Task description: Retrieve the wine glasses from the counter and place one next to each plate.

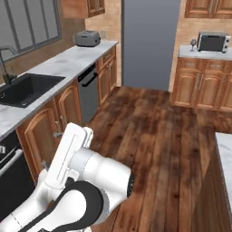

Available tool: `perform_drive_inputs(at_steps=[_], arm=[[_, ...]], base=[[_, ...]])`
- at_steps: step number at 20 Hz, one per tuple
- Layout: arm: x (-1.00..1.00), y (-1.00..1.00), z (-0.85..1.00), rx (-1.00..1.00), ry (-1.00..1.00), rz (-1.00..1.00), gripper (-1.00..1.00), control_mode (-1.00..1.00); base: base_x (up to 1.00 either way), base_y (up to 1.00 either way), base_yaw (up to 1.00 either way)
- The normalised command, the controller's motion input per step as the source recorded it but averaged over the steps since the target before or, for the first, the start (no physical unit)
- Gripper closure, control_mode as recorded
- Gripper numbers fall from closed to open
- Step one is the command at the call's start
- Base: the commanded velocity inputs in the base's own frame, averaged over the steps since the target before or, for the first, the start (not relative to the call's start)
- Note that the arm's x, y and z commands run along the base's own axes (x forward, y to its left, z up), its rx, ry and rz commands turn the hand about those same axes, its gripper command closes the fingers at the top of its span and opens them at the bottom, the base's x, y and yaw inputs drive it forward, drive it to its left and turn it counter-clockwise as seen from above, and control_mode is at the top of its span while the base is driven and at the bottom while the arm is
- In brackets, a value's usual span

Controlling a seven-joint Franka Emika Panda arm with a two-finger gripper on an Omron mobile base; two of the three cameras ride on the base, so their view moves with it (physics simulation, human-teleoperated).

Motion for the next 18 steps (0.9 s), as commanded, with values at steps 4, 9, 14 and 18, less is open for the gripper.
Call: perform_drive_inputs(at_steps=[4, 9, 14, 18], arm=[[0.0, 0.0, 0.0, 0.0, 0.0, 0.0, -1.0, 1.0], [0.0, 0.0, 0.0, 0.0, 0.0, 0.0, -1.0, 1.0], [0.0, 0.0, 0.0, 0.0, 0.0, 0.0, -1.0, 1.0], [0.0, 0.0, 0.0, 0.0, 0.0, 0.0, -1.0, 1.0]], base=[[1.0, 0.53, -0.52], [1.0, 0.05, -0.42], [1.0, 0.17, -0.25], [1.0, 0.4, -0.18]])
